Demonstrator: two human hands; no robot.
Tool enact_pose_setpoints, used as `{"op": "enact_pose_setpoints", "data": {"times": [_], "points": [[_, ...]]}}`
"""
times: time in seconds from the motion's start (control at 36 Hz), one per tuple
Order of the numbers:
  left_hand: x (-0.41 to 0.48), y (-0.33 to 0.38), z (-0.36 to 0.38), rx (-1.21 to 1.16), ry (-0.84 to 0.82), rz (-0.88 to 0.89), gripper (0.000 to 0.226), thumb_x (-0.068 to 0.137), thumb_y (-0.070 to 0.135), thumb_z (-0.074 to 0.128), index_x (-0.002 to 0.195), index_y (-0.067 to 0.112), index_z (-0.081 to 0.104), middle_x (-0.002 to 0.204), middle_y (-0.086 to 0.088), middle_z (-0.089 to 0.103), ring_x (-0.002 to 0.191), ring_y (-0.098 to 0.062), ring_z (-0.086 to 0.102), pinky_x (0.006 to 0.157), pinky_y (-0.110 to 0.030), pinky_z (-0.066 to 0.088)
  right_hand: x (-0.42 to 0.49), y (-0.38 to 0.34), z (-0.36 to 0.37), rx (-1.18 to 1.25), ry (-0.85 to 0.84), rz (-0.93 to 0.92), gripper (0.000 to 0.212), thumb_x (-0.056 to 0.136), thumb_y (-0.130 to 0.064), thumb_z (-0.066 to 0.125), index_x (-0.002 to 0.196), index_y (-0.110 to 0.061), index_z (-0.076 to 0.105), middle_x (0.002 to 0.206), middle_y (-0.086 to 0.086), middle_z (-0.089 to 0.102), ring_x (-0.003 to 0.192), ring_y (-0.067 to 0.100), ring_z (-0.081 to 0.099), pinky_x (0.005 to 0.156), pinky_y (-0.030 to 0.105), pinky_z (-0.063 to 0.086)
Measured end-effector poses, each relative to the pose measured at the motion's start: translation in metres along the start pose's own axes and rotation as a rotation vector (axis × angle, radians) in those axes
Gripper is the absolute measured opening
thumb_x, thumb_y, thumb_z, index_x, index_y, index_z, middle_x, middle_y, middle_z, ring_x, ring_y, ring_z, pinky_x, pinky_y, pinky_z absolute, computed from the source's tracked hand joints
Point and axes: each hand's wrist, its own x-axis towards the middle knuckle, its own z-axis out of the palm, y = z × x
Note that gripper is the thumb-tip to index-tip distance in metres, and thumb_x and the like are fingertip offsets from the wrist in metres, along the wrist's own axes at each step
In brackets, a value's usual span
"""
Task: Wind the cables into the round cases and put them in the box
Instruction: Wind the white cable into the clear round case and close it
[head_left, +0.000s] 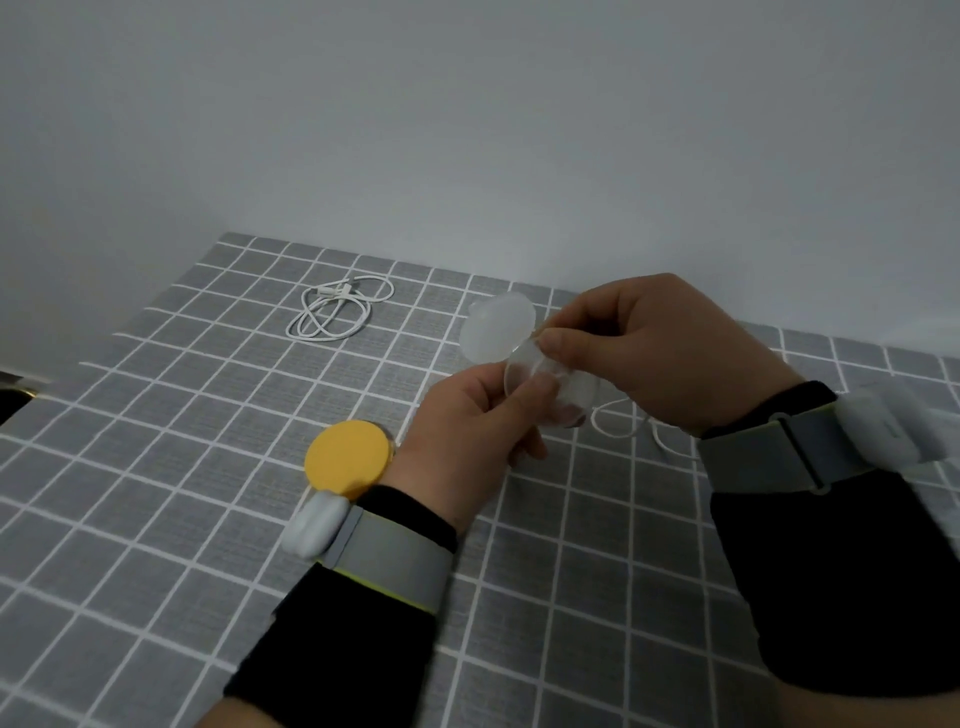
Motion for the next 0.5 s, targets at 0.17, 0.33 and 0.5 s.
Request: {"op": "enact_pose_setpoints", "data": {"times": [0.17,0.33,0.5], "points": [[0.004,-0.003,-0.001,-0.003,0.162,0.041,0.024,0.097,0.019,0.059,0.090,0.002,0.073,0.081,-0.020,0.074,0.051,-0.010,0.047,0.049,-0.023,0.038,0.003,-0.002,0.014,0.070,0.107,-0.020,0.010,0.093,-0.026,0.067,0.097,-0.027,0.076,0.078,-0.016,0.069,0.067,-0.010,0.060,0.063,0.004,0.043],[0.008,-0.005,-0.002,-0.051,0.242,0.052,0.023,0.097,0.016,0.059,0.091,-0.001,0.073,0.059,-0.005,0.065,0.047,-0.007,0.044,0.048,-0.019,0.038,0.005,0.000,0.016,0.094,0.140,0.005,0.010,0.093,-0.023,0.067,0.097,-0.026,0.076,0.075,-0.013,0.065,0.053,-0.008,0.055,0.052,0.005,0.037],[0.009,-0.005,-0.004,-0.061,0.314,0.108,0.021,0.093,0.024,0.064,0.091,0.006,0.075,0.089,-0.036,0.065,0.051,-0.010,0.045,0.051,-0.025,0.039,0.005,-0.002,0.017,0.022,0.144,-0.007,0.009,0.090,-0.029,0.068,0.097,-0.031,0.074,0.086,-0.012,0.071,0.060,-0.009,0.057,0.065,0.014,0.041]]}}
